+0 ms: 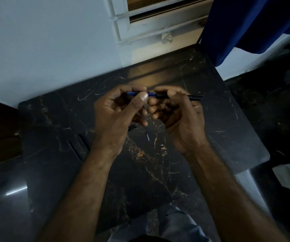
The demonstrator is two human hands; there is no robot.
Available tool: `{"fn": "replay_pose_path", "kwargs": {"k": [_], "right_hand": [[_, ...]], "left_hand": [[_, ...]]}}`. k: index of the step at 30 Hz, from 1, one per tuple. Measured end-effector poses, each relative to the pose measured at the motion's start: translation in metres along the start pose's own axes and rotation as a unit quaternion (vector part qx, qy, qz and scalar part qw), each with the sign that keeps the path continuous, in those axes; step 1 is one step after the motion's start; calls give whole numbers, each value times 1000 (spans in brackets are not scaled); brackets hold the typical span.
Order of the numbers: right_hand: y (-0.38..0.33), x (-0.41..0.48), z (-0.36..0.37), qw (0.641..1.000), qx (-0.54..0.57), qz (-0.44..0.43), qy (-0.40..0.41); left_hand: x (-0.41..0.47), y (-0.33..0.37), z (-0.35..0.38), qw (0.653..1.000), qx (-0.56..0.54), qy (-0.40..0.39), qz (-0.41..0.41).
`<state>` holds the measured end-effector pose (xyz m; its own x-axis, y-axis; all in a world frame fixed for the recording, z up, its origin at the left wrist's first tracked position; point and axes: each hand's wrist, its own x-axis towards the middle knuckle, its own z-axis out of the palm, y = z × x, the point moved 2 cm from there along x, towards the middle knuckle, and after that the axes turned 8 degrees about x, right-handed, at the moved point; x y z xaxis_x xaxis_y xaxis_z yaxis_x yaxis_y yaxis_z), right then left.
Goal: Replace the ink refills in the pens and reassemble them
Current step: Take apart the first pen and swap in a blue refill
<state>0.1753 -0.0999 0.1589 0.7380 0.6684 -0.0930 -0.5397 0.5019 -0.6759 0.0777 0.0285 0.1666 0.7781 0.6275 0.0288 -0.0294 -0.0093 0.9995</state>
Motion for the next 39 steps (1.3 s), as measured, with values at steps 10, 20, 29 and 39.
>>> {"fn": "replay_pose_path", "kwargs": {"k": [10,20,29,39], "right_hand": [[-10,0,9,997,-69,-36,-21],[-13,2,5,996,-71,-51,22],[-15,-2,-7,1000,-4,-14,1],[-4,-15,-32,1000,-16,17,11]], "left_hand": [[-1,6,0,996,-82,-16,-13],[-4,7,-2,996,-67,58,25],[0,-36,-48,997,-37,68,-1],[30,-193,-91,923,383,27,-35]]}}
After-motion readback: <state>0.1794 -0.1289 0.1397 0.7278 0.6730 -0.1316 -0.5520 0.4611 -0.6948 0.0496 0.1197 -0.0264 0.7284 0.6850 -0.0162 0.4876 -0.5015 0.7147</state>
